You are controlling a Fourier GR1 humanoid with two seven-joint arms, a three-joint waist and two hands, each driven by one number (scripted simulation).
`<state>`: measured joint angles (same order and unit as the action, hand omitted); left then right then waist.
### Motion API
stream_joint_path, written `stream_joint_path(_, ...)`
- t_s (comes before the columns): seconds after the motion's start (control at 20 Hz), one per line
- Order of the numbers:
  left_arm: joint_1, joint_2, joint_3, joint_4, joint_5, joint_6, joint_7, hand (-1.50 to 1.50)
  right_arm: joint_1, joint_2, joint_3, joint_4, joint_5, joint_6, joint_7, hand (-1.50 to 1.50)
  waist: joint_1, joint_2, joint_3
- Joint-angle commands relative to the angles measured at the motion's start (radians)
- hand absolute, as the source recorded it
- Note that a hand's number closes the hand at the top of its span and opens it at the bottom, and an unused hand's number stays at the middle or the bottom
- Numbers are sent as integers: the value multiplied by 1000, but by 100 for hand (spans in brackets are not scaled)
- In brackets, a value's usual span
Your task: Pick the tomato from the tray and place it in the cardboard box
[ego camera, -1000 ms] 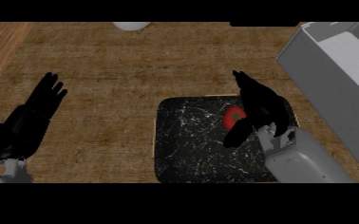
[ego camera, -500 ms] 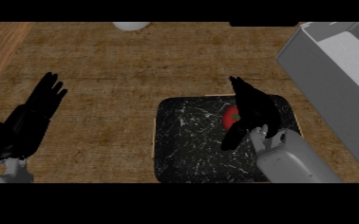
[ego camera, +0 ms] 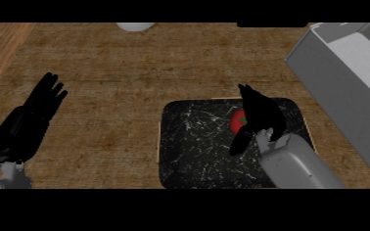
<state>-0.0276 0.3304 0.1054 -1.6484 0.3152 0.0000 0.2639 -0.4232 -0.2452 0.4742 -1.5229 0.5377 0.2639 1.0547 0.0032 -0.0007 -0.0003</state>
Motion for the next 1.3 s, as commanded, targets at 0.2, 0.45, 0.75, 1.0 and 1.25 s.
stream_joint_path(0.2,23,-37,6,-24,-33,-9,-3,0,-19,71,-55,41,62,71,74,-150,0,0,0)
stream_joint_path(0.45,-3,-35,38,11,-32,-37,-1,0,56,65,-52,0,150,57,10,150,-3,0,0)
stream_joint_path(0.75,28,-31,93,29,-8,-108,-46,0,-4,115,-94,122,219,43,-132,150,2,1,0)
stream_joint_path(1.0,-2,-84,24,-53,-83,-22,32,0,-91,43,-201,266,202,59,-317,150,8,3,1)
stream_joint_path(1.25,-44,-75,44,23,-67,-48,10,0,-183,-113,-288,505,189,45,-620,150,15,8,1)
